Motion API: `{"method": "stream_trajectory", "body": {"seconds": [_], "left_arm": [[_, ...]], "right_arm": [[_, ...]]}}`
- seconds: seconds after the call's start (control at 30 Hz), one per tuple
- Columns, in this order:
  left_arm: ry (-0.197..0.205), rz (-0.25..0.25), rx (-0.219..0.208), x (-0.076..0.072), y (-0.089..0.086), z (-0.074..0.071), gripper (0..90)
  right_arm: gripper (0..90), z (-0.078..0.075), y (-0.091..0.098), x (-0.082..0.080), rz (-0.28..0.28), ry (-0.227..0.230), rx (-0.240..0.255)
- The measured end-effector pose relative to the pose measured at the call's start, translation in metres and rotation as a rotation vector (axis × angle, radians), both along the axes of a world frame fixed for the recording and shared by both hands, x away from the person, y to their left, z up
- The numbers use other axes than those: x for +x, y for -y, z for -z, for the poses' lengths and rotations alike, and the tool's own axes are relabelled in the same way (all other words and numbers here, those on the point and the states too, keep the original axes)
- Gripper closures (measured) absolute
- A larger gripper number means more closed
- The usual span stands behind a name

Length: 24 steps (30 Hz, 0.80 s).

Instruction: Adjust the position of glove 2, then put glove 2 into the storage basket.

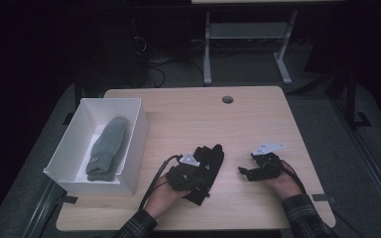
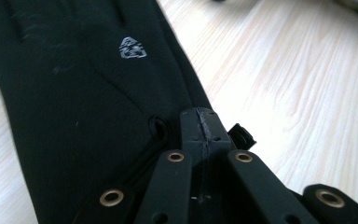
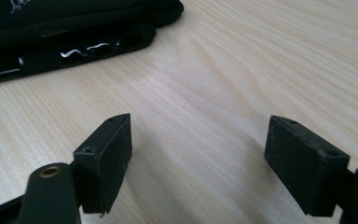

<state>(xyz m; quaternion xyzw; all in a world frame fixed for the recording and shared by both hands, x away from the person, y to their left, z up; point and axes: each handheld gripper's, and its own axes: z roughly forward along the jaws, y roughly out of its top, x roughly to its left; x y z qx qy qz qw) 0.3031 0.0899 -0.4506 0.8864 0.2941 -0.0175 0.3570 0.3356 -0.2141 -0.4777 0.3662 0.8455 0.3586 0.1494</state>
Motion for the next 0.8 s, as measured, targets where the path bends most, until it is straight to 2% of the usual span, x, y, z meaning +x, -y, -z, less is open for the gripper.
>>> {"method": "stream_trajectory", "body": {"seconds": [0.2,0.27,0.37,0.4,0.43,0.47,0.53,0.67,0.8], "left_arm": [[-0.007,-0.027,0.012,0.0,-0.017,0.0,89.6],[0.009,-0.027,0.043,0.001,-0.026,-0.001,89.6],[0.021,-0.049,0.058,0.002,-0.035,-0.002,89.6],[0.022,-0.073,0.046,0.002,-0.036,-0.002,89.6],[0.025,-0.072,0.06,0.002,-0.04,-0.003,89.5],[0.026,-0.083,0.055,0.002,-0.041,-0.003,89.6],[0.033,-0.08,0.072,0.003,-0.045,-0.004,89.5],[0.044,-0.098,0.058,0.003,-0.048,-0.006,89.4],[0.079,-0.081,0.062,0.005,-0.047,-0.012,82.9]], "right_arm": [[22.0,0.001,0.001,0.0,0.009,-0.011,0.015],[22.0,0.001,0.001,0.0,0.011,-0.011,0.018],[21.6,0.002,0.001,0.0,0.009,-0.011,0.022],[21.2,0.002,0.0,0.0,0.009,-0.011,0.025],[20.9,0.002,0.0,0.0,0.008,-0.01,0.025],[20.0,0.003,0.0,0.0,0.008,-0.007,0.028],[19.1,0.003,0.0,0.0,0.008,-0.007,0.029],[17.7,0.004,-0.001,0.0,0.008,-0.006,0.032],[16.6,0.004,-0.001,0.0,0.011,-0.007,0.032]]}}
